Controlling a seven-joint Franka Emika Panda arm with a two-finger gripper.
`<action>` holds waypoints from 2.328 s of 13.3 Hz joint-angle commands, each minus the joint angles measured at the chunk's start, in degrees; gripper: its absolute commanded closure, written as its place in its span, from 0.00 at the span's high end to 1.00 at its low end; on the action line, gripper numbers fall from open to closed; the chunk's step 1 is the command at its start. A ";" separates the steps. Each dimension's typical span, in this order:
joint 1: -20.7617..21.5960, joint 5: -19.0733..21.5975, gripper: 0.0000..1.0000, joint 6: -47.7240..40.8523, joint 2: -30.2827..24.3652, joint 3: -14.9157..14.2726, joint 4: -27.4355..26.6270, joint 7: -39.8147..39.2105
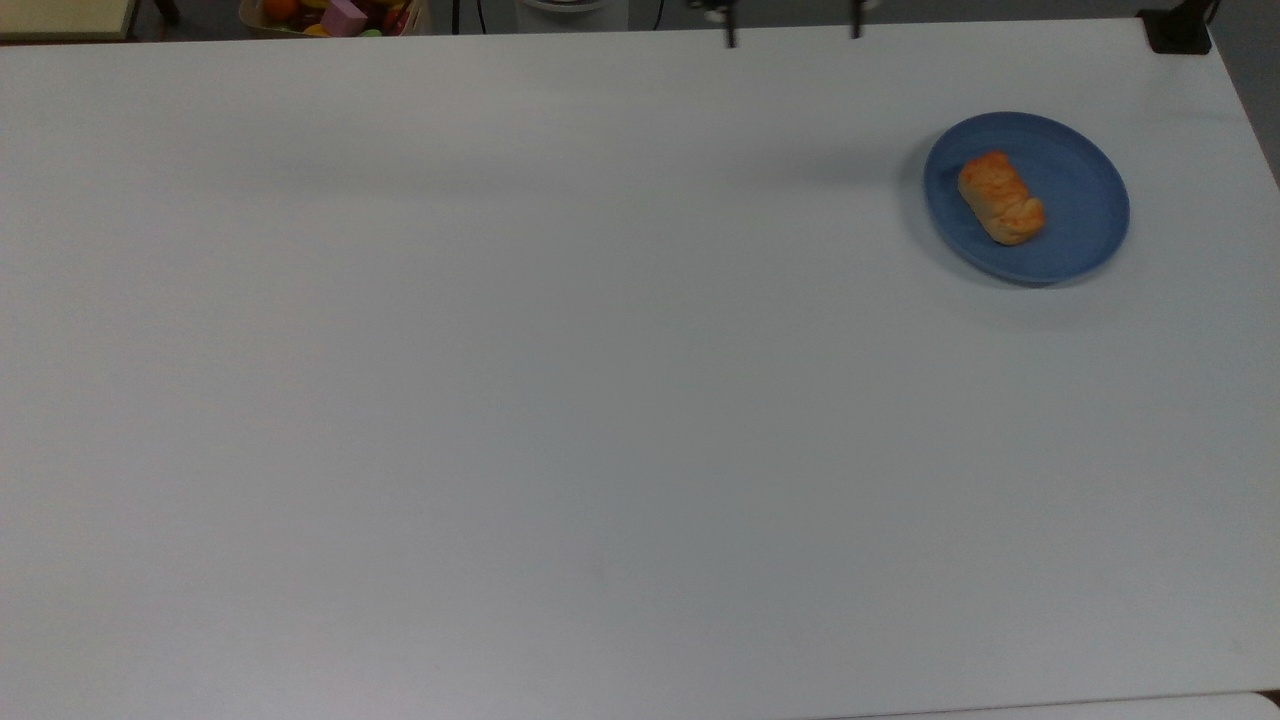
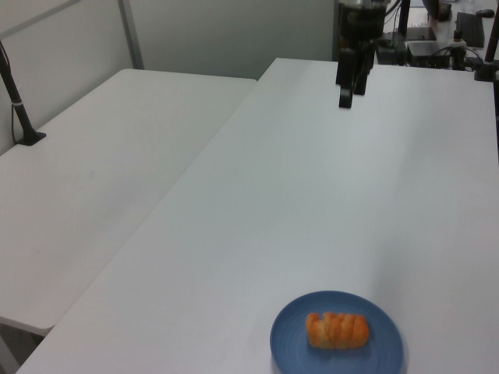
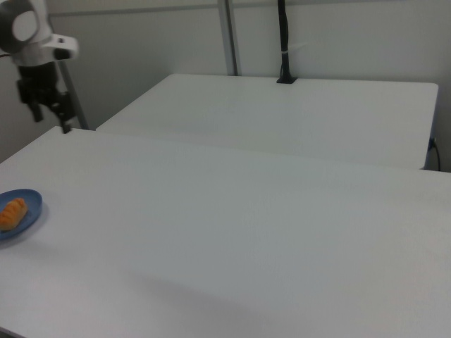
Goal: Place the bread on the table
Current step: 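Move the gripper over the blue plate toward the orange bread roll, then lower the gripper onto the bread roll and close it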
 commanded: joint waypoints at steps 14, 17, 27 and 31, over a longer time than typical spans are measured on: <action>19.89 -16.64 1.00 17.35 26.74 6.24 5.94 18.29; 21.12 -19.64 1.00 19.19 28.69 6.33 4.63 20.05; 23.41 -25.17 0.88 23.50 32.73 7.30 3.39 22.95; 24.11 -28.08 0.13 24.38 33.61 7.65 3.30 25.24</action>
